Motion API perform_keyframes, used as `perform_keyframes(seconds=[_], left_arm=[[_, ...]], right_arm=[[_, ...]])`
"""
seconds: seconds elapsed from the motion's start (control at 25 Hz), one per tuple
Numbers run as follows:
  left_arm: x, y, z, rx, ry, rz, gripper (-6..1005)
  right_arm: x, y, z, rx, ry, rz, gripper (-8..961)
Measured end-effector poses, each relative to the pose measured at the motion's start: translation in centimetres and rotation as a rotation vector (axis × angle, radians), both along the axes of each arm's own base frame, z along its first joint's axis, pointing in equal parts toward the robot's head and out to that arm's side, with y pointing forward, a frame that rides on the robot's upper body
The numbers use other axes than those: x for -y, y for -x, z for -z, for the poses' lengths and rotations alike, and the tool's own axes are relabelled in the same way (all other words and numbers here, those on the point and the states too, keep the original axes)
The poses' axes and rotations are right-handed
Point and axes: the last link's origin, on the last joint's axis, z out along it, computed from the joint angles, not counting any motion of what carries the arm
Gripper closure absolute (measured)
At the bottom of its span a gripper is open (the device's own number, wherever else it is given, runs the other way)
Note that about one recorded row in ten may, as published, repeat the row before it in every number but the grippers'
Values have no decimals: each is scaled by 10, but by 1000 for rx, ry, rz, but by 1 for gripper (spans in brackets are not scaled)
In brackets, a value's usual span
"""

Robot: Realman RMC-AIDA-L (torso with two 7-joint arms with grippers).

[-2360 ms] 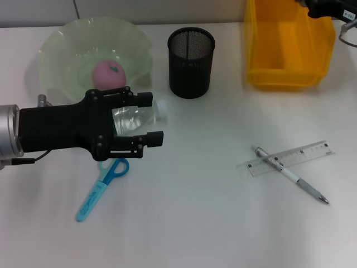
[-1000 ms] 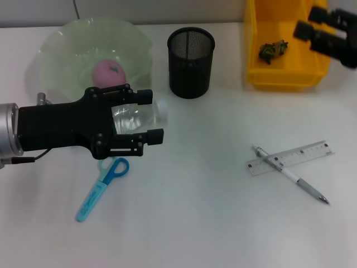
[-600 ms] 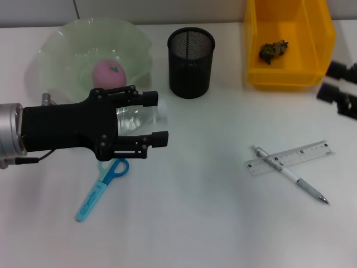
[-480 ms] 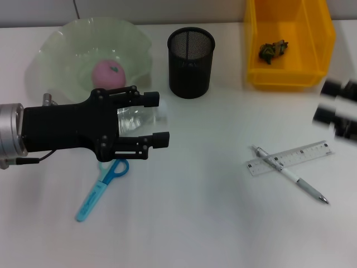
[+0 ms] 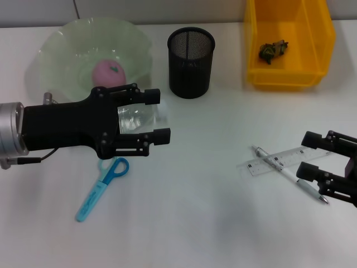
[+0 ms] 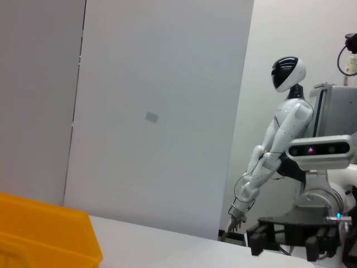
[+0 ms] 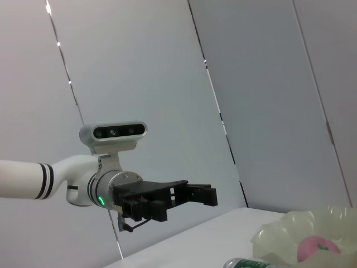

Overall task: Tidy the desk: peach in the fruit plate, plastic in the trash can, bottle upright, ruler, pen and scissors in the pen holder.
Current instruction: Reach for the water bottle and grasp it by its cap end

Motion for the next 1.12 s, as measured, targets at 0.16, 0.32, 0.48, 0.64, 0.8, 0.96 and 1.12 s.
perform_keyframes(seconds=[0.16, 0.32, 0.48, 0.64, 0.8, 0.96, 1.12], left_arm=[[-4, -3, -1, 2, 1, -9, 209], [-16, -12, -6, -8, 15, -45, 209], [-30, -23, -13, -59, 27, -95, 210], [-38, -35, -18, -124, 29, -92, 210], [-48, -47, -24, -212, 55, -137, 210], [-54, -58, -26, -317, 70, -151, 210], [-53, -67, -22, -368, 78, -125, 210]], right_arm=[[3, -2, 4, -17, 9, 20, 292], [5, -4, 9, -36, 22, 40, 292], [4, -4, 14, -50, 30, 55, 291], [3, -4, 18, -58, 33, 59, 291], [2, -4, 21, -61, 40, 64, 290], [1, -2, 23, -67, 43, 62, 291], [0, -2, 26, -69, 46, 68, 291]])
